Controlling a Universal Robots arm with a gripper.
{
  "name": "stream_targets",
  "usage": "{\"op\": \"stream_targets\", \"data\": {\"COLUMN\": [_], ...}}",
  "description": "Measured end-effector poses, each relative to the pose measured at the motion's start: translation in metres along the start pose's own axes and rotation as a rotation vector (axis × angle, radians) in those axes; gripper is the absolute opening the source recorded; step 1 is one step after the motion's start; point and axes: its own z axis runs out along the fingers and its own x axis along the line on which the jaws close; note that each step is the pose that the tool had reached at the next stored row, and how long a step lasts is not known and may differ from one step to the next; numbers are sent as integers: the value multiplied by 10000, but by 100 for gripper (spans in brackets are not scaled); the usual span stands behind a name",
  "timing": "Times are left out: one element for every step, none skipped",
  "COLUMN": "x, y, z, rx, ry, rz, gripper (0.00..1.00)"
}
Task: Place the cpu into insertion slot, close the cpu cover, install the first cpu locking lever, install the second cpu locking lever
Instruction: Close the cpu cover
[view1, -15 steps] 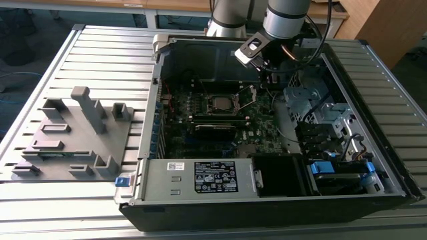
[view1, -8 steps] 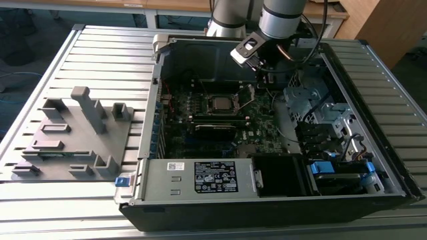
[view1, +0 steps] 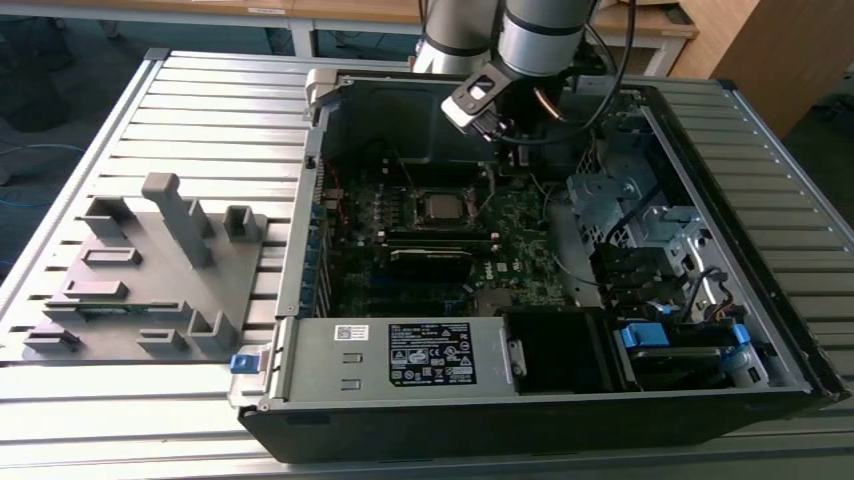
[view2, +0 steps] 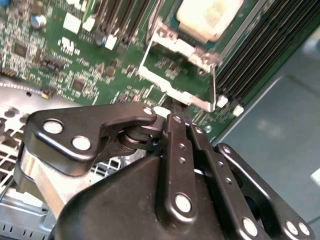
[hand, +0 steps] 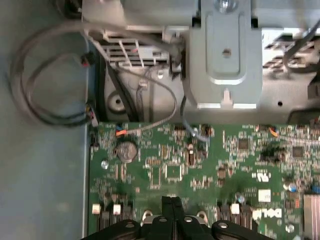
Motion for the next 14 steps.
{"op": "stream_targets", "data": {"x": [0, -1, -1, -1, -2, -2, -2, -2, -2, -3, -3, -4, -4, -4], "y": [-31, -62, -93, -125, -160, -193, -226, -260, -295, -335, -376, -418, -458, -496], "z": [-1, -1, -2, -3, -4, -4, -5, -6, -7, -8, -9, -10, -12, -12], "rx": [-3, -5, -7, -9, -11, -13, -16, -17, -19, -23, -28, -33, -38, -43], "ry": [2, 5, 7, 9, 12, 14, 17, 17, 18, 19, 20, 21, 21, 22], "rz": [1, 1, 0, 1, 1, 1, 0, 2, 1, 0, 1, 0, 1, 1], "gripper": [10, 10, 10, 10, 10, 10, 10, 10, 10, 10, 10, 10, 10, 10]}}
